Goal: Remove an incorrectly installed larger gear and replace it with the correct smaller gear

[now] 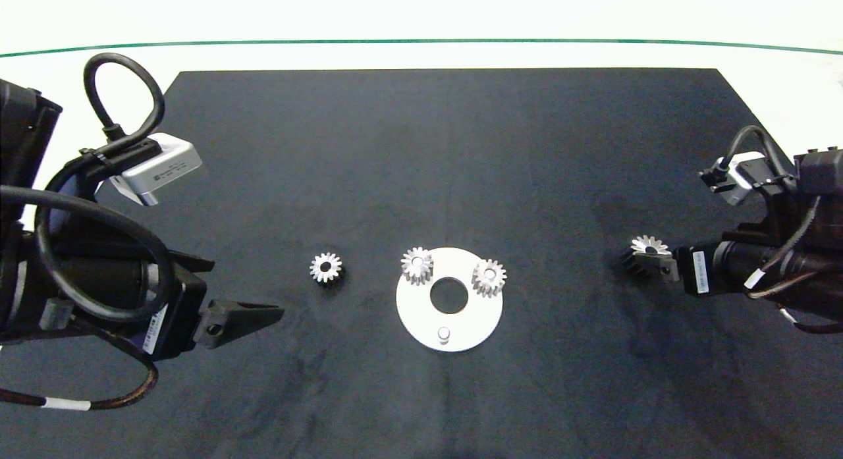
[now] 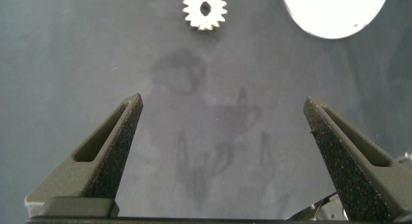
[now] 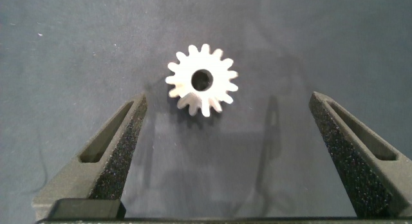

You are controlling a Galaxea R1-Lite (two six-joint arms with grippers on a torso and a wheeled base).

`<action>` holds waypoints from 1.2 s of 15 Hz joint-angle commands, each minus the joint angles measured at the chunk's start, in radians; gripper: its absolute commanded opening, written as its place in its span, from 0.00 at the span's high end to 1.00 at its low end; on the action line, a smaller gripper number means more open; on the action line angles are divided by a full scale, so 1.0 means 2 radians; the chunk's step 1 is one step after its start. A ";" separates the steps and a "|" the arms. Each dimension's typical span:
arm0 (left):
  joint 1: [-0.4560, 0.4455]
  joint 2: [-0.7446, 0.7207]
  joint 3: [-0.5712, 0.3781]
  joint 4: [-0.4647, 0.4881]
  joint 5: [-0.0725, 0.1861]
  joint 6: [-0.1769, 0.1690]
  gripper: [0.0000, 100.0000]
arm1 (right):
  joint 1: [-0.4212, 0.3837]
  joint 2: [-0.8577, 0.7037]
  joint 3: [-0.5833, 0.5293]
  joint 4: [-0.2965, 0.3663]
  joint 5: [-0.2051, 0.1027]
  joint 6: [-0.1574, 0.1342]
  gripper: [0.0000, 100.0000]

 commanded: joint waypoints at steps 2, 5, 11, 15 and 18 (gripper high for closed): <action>-0.023 0.045 0.013 -0.068 0.009 0.008 0.00 | 0.000 -0.063 0.018 0.006 0.000 0.000 0.00; -0.024 0.077 0.043 -0.146 0.026 0.052 0.00 | 0.004 -0.107 0.018 0.040 0.002 0.000 0.00; -0.024 0.123 0.048 -0.189 0.074 0.089 0.00 | 0.004 -0.141 0.018 0.058 0.004 -0.004 0.00; -0.022 0.156 0.029 -0.190 0.077 0.086 0.00 | 0.004 -0.147 0.019 0.058 0.004 -0.004 0.00; -0.020 0.172 0.024 -0.206 0.077 0.085 0.00 | 0.004 -0.148 0.020 0.058 0.005 -0.004 0.00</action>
